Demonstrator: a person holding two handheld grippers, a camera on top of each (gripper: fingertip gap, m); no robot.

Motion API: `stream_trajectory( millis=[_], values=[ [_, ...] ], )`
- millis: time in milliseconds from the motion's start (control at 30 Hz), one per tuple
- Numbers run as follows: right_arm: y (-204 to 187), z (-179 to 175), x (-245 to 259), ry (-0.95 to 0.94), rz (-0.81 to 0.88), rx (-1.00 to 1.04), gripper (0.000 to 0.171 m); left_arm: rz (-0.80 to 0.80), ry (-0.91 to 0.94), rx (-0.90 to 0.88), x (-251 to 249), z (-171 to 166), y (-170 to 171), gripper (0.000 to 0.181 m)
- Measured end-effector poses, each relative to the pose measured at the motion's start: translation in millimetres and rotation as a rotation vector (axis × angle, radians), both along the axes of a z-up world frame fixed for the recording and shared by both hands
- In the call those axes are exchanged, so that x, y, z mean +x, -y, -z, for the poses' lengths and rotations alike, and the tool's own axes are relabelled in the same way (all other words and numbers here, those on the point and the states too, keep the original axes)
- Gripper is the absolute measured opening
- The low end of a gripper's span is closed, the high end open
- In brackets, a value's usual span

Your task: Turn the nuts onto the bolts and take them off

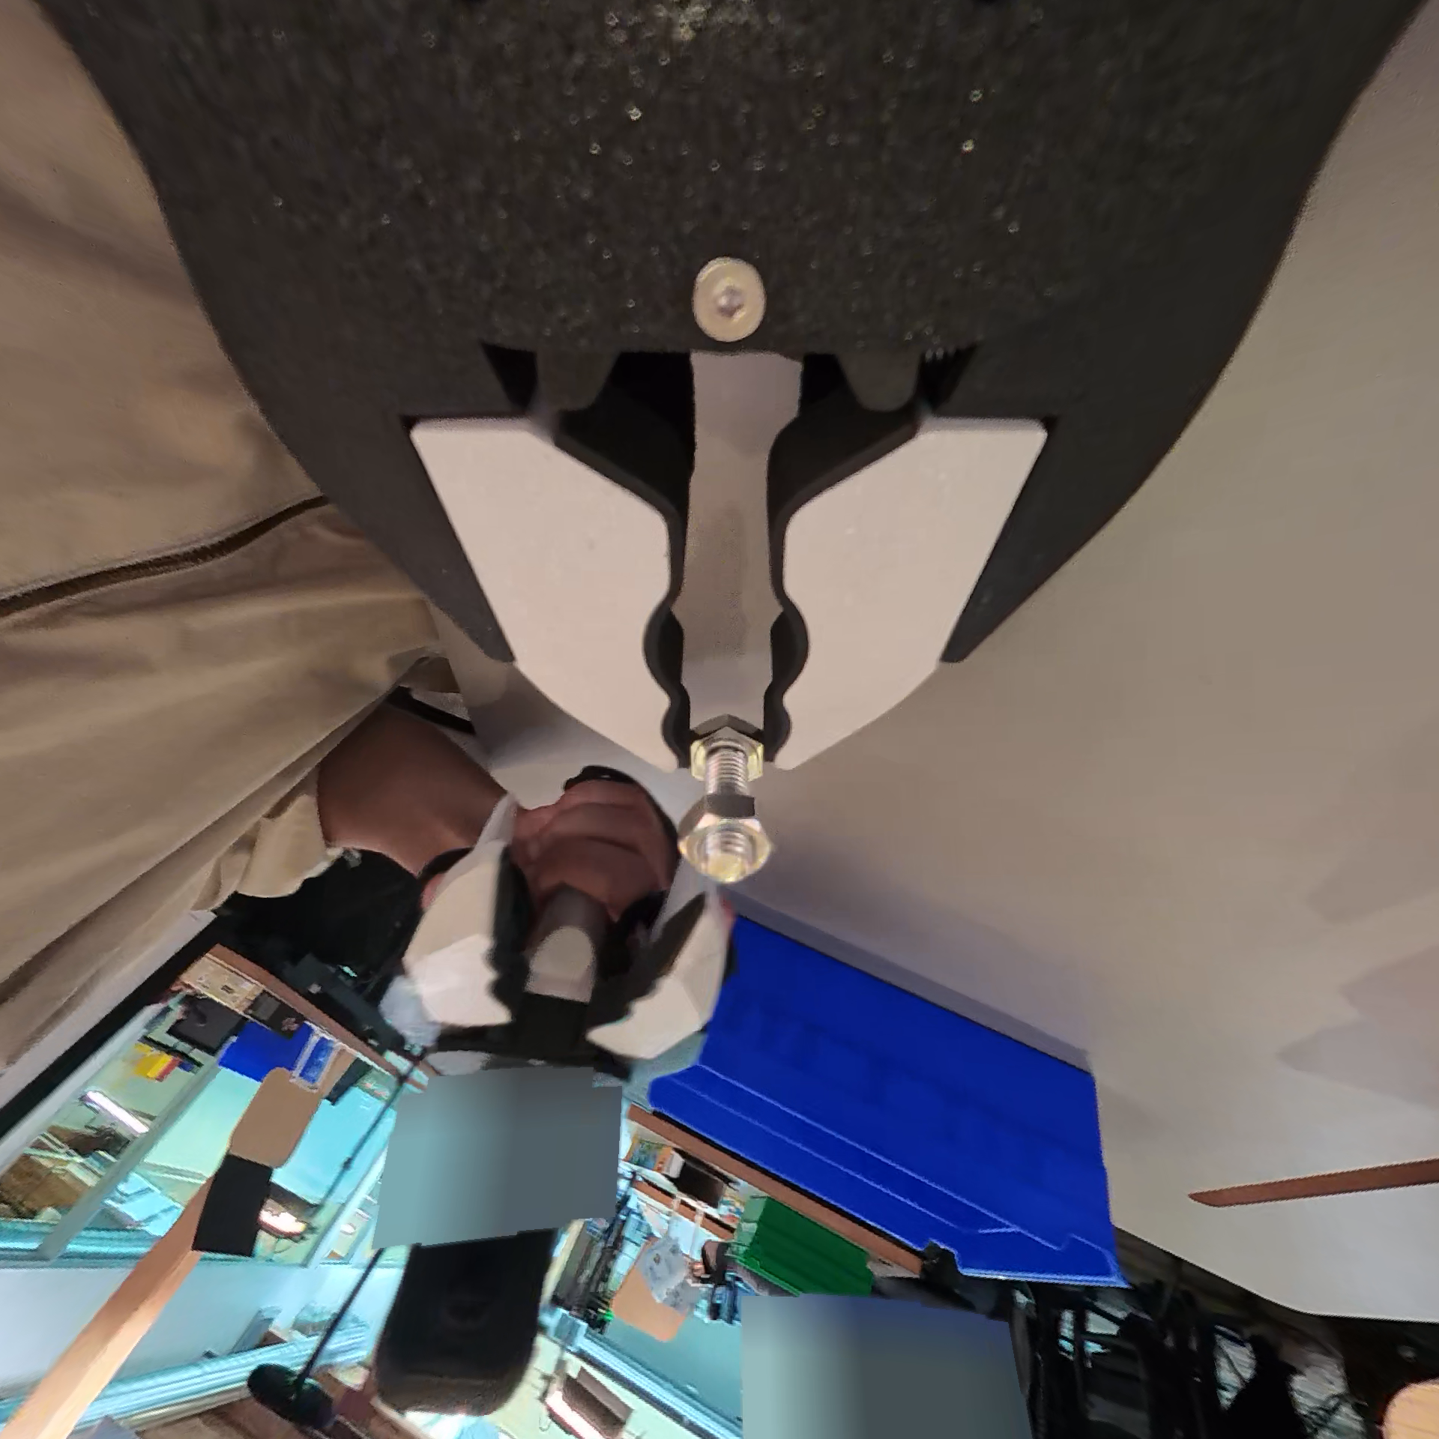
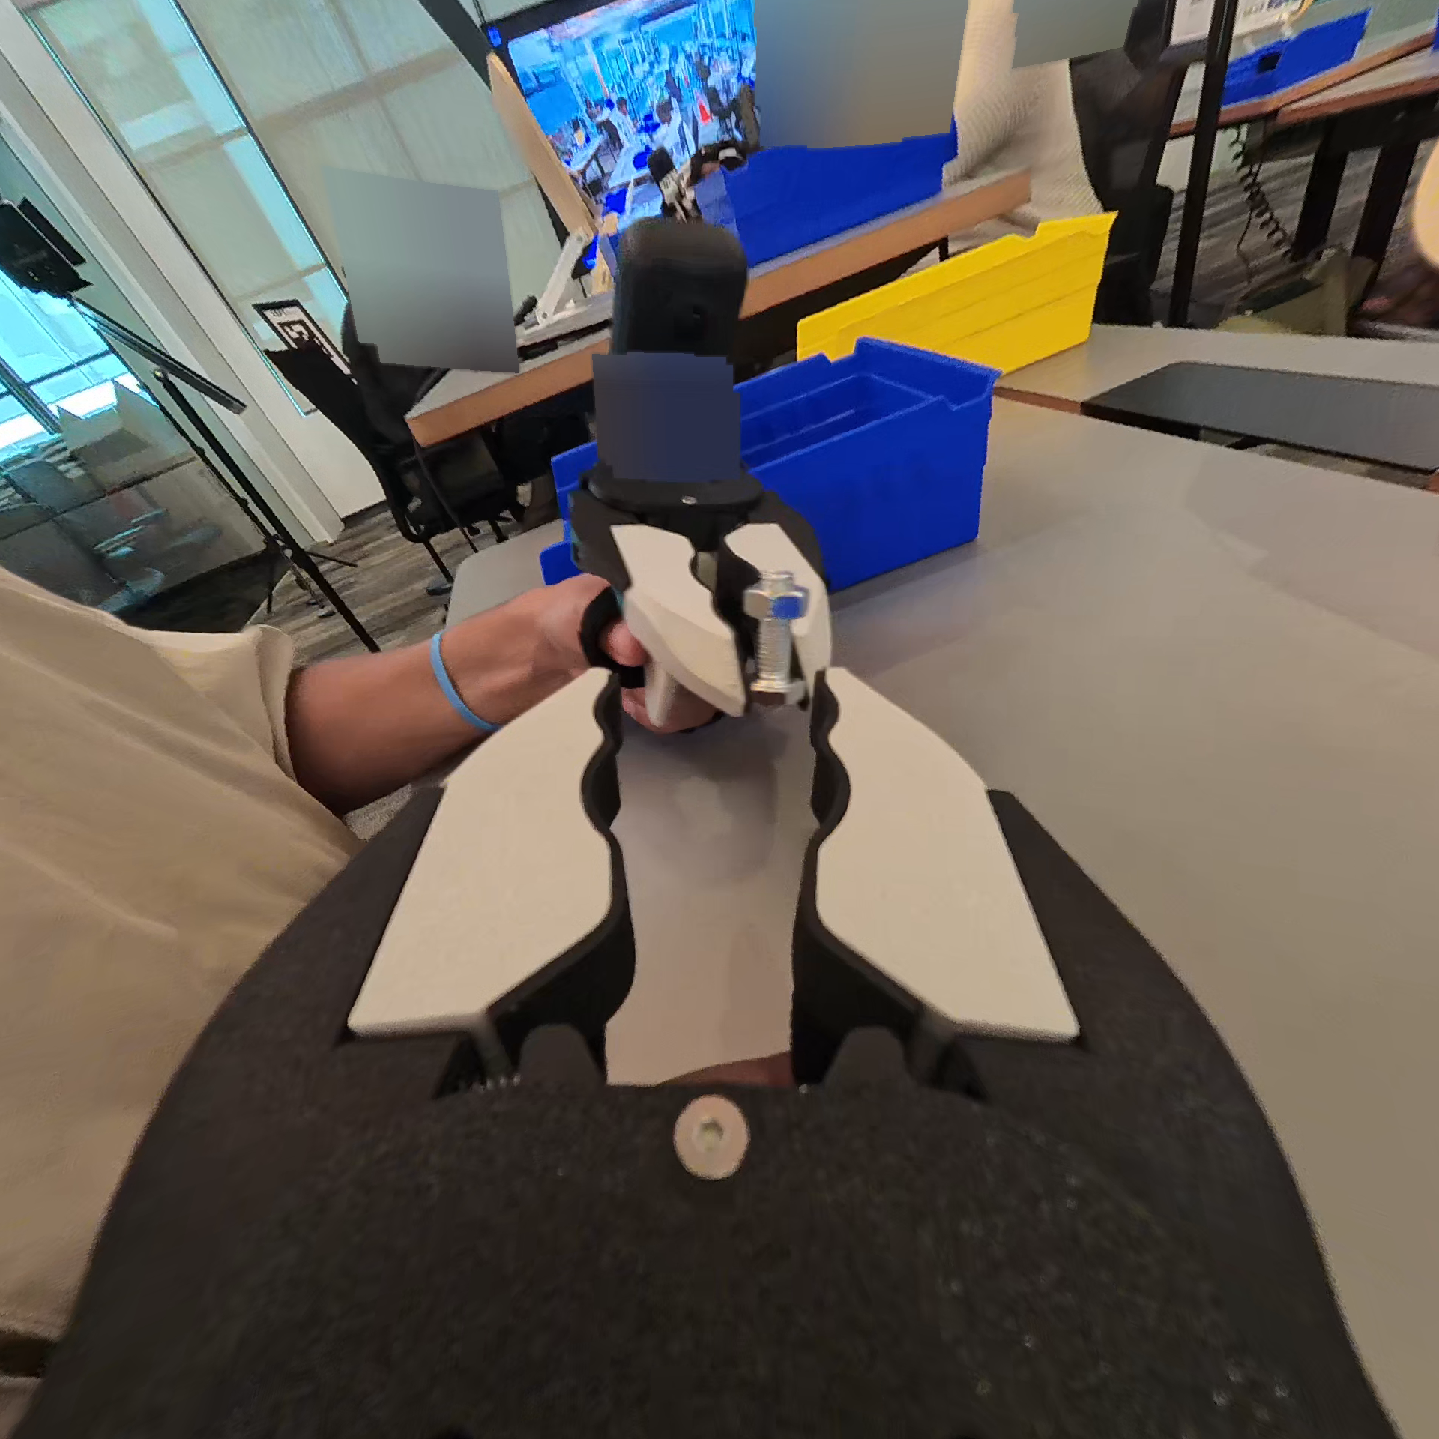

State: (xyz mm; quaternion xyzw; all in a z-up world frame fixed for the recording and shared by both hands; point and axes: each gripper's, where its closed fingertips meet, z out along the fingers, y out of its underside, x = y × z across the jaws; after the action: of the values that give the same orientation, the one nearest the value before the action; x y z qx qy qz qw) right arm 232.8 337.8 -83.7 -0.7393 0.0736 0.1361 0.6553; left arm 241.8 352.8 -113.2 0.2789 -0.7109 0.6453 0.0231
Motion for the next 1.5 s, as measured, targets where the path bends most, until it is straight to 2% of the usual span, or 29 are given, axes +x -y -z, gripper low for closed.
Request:
stream_trajectory(
  millis=[133, 500, 600, 667, 800, 867, 933, 1033, 1200, 1233, 1300, 1400, 1500],
  values=[
    [-7, 12, 2, -0.027, 0.0, -0.028, 0.047, 0.05, 0.015, 0.02, -8, 1, 8, 0.017],
    [-14, 11, 1, -0.04, -0.025, -0.021, 0.044, 0.076, -0.003, 0.042, -12, 7, 13, 0.017],
    [-23, 14, -4, -0.03, -0.056, -0.035, 0.04, 0.1, -0.004, 0.047, -16, 8, 16, 0.017],
    [-26, 14, -6, -0.029, -0.071, -0.033, 0.02, 0.123, -0.004, 0.049, -19, 9, 19, 0.017],
    [-24, 11, -3, -0.03, -0.078, -0.005, 0.019, 0.118, -0.011, 0.004, -17, 5, 20, 0.018],
    [-19, 10, 3, -0.047, -0.059, 0.014, 0.019, 0.121, -0.012, -0.043, -17, -1, 18, 0.031],
    [-12, 8, 11, -0.045, -0.025, 0.037, 0.019, 0.06, 0.014, -0.049, -10, -6, 13, 0.045],
    [4, 2, 22, -0.05, 0.037, 0.079, 0.019, -0.119, 0.064, -0.003, 8, -11, 2, 0.05],
    [34, 0, 51, 0.04, 0.265, 0.099, 0.019, -0.689, 0.118, 0.188, 27, 4, -40, 0.055],
    [40, 0, 56, 0.055, 0.311, 0.095, 0.019, -0.759, 0.153, 0.218, 23, 8, -44, 0.057],
    [47, 5, 61, 0.051, 0.377, 0.082, 0.019, -0.808, 0.185, 0.239, 13, 17, -41, 0.059],
    [54, 8, 62, 0.044, 0.414, 0.081, 0.019, -0.904, 0.265, 0.244, 6, 8, -46, 0.063],
    [54, 8, 63, 0.07, 0.426, 0.066, 0.02, -0.888, 0.257, 0.202, 6, 6, -44, 0.066]
  ],
)
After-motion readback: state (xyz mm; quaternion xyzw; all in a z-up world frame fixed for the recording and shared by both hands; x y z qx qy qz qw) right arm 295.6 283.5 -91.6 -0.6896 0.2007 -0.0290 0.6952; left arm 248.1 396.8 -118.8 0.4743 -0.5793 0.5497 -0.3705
